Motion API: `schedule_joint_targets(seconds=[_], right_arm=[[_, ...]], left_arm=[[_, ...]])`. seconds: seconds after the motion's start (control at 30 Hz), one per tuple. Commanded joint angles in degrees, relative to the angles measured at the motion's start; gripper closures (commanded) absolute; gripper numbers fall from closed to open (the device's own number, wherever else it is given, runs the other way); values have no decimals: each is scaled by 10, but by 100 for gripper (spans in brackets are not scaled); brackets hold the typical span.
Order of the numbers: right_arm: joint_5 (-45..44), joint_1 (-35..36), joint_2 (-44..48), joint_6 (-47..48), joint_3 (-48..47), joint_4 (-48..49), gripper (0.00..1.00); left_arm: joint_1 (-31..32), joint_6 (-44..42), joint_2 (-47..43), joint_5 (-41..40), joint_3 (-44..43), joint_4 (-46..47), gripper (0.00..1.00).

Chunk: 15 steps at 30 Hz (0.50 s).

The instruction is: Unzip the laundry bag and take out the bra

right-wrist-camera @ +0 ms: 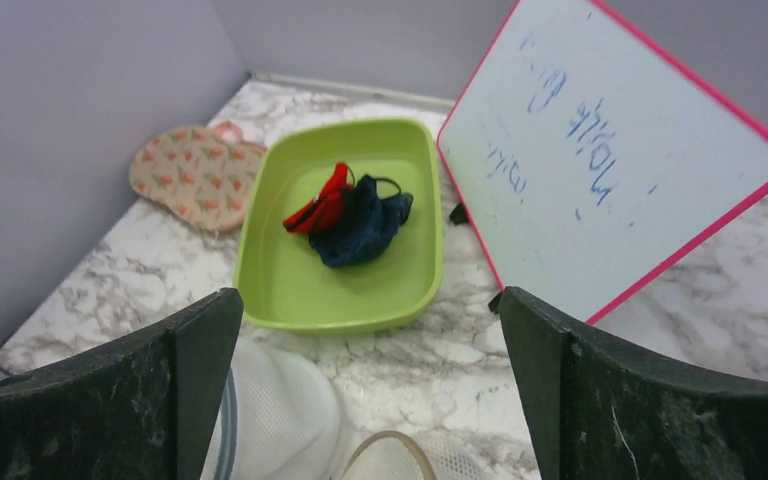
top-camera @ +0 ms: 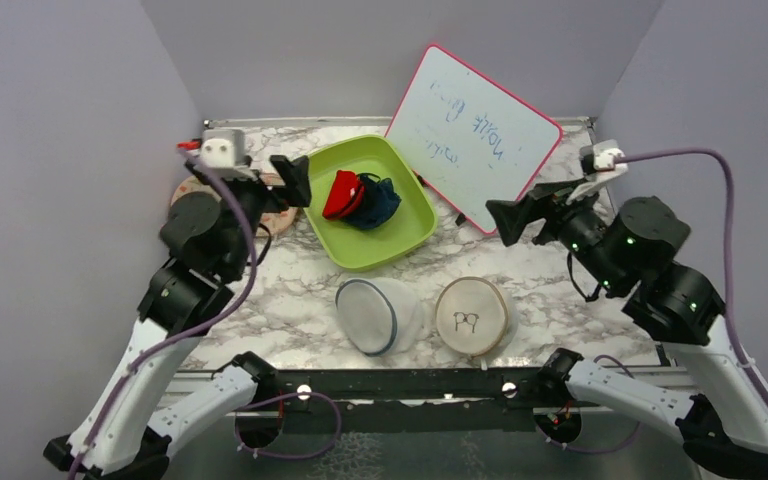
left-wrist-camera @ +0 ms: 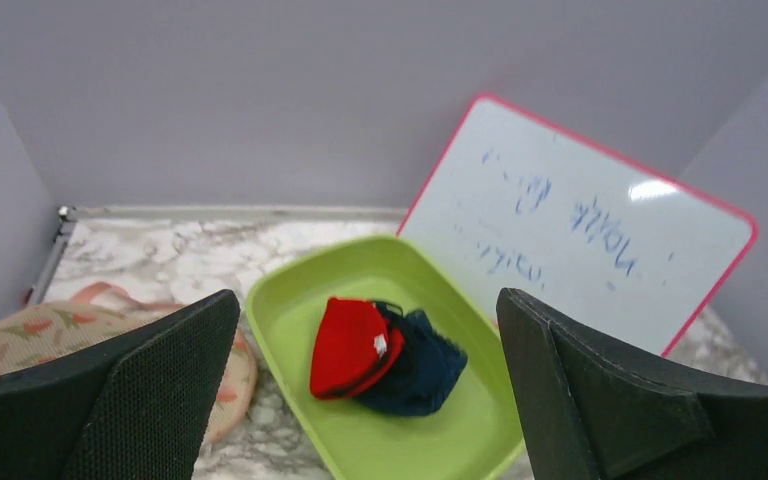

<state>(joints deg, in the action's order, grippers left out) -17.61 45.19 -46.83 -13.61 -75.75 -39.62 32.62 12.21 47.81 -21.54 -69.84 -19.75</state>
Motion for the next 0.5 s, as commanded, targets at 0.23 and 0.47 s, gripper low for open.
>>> schedule_joint_targets(seconds=[0.23,0.47], right_arm=[[-28,-1,54,47,-15,59,0],[-19,0,57,46,-12,63,0]], left_arm=[[-2,5,-97,-94,-16,24,1],[-2,10,-98,-88,-12,10,1]])
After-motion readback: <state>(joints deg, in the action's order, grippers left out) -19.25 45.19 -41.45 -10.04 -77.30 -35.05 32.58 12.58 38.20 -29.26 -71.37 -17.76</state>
